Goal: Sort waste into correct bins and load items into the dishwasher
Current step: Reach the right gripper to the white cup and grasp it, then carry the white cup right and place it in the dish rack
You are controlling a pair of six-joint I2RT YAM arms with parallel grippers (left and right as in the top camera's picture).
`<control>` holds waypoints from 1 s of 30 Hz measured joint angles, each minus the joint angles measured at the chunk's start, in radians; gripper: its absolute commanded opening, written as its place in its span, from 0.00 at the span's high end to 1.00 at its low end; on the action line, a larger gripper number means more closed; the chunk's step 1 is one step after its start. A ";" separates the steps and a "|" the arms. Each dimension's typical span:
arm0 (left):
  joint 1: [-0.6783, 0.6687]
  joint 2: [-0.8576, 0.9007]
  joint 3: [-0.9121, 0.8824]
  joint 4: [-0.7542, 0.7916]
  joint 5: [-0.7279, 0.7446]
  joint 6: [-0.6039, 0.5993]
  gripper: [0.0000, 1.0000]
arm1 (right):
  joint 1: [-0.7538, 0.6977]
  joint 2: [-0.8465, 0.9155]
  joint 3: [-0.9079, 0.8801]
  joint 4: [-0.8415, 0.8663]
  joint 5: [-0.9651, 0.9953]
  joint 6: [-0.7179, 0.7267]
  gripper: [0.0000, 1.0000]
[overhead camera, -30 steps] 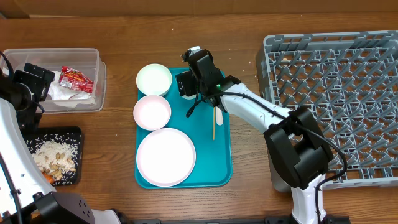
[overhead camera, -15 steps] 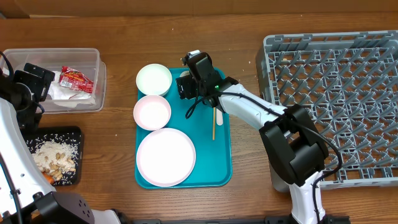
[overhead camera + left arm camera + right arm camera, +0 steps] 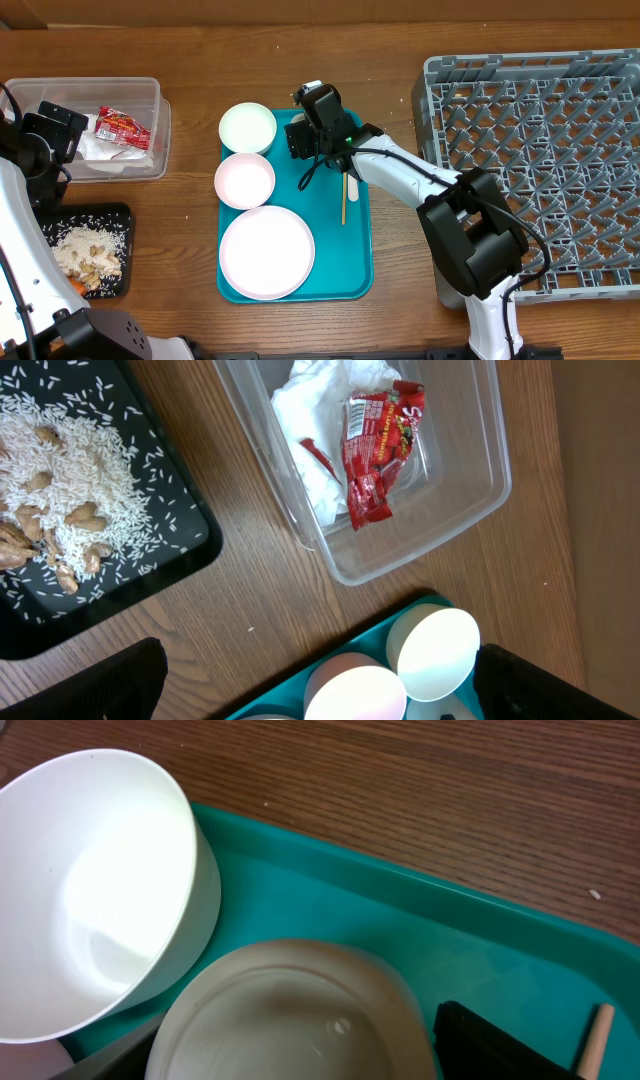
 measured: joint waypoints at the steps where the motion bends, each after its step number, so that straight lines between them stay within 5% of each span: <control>1: 0.000 0.000 0.000 0.000 0.000 0.000 0.00 | 0.000 0.000 0.000 0.000 0.000 0.000 0.26; 19: 0.000 0.000 0.000 0.000 0.000 0.000 0.00 | -0.059 -0.173 0.000 -0.071 0.006 0.028 0.32; 30: 0.000 0.000 0.000 0.000 0.000 0.000 0.00 | -0.485 -0.386 0.000 -0.219 0.007 0.026 0.32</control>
